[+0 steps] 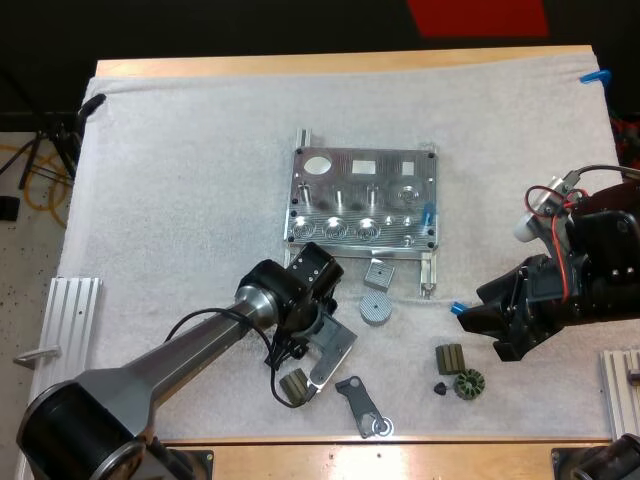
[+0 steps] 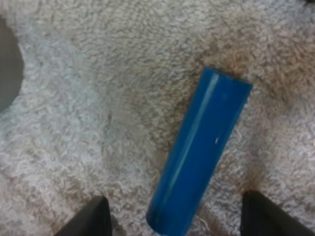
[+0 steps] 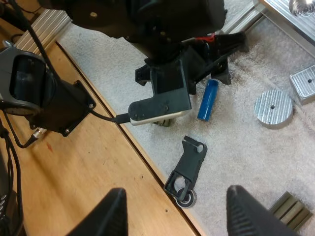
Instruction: Load cells from right to left
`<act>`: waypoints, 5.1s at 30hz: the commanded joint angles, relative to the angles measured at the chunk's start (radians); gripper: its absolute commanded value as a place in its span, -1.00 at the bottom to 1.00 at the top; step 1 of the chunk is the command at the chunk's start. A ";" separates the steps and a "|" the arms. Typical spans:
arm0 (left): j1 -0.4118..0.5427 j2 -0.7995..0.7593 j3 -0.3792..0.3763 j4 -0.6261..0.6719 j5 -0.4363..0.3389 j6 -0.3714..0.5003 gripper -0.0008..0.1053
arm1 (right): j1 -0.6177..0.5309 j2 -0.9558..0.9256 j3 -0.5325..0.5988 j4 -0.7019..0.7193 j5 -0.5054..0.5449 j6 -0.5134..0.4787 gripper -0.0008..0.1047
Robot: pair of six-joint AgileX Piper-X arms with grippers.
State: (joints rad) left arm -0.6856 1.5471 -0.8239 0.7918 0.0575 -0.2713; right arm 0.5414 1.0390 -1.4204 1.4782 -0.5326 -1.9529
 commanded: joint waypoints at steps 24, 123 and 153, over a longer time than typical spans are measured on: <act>-0.003 0.026 0.006 0.038 0.014 -0.001 -0.91 | -0.001 -0.010 -0.001 -0.008 -0.005 -0.003 -0.12; -0.003 -0.558 0.004 0.000 0.261 -0.697 -0.91 | 0.207 0.180 0.364 -0.691 0.001 0.587 -0.12; -0.003 -0.561 0.004 -0.095 0.323 -0.756 -0.91 | 0.207 0.180 0.364 -0.706 0.016 0.587 -0.76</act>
State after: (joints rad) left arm -0.6856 0.9953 -0.8176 0.7074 0.3696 -1.0168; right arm 0.7473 1.2223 -1.0536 0.7797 -0.5272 -1.3626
